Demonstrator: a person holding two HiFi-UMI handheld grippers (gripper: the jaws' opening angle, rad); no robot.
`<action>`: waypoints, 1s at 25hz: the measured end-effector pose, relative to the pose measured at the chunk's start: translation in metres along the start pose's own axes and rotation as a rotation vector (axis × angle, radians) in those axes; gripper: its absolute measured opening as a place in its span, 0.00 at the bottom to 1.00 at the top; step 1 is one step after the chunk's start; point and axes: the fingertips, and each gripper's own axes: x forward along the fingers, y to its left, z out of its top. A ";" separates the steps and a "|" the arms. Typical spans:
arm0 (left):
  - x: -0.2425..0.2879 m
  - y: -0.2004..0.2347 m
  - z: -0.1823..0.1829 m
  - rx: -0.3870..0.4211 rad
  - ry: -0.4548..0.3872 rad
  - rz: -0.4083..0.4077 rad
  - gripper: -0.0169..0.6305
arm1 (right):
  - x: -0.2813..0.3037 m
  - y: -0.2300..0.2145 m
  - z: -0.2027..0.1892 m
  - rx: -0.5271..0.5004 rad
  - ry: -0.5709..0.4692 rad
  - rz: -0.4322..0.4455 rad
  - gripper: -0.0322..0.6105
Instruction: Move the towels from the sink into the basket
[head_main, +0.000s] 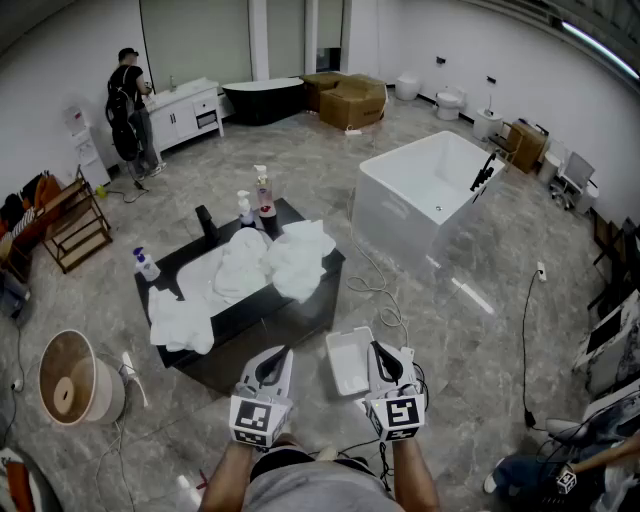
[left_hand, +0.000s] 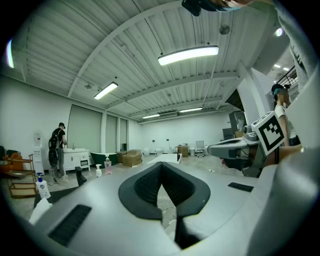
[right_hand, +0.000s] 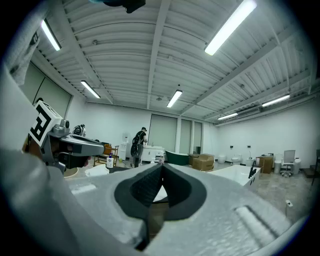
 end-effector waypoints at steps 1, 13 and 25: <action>0.000 -0.001 0.000 -0.001 -0.001 0.002 0.04 | 0.000 0.000 0.000 0.001 -0.001 0.002 0.05; 0.015 0.009 -0.006 -0.006 0.017 0.034 0.04 | 0.023 -0.002 -0.005 0.039 -0.004 0.038 0.05; 0.121 0.098 -0.031 -0.043 0.056 0.049 0.04 | 0.161 -0.024 -0.025 0.042 0.032 0.087 0.05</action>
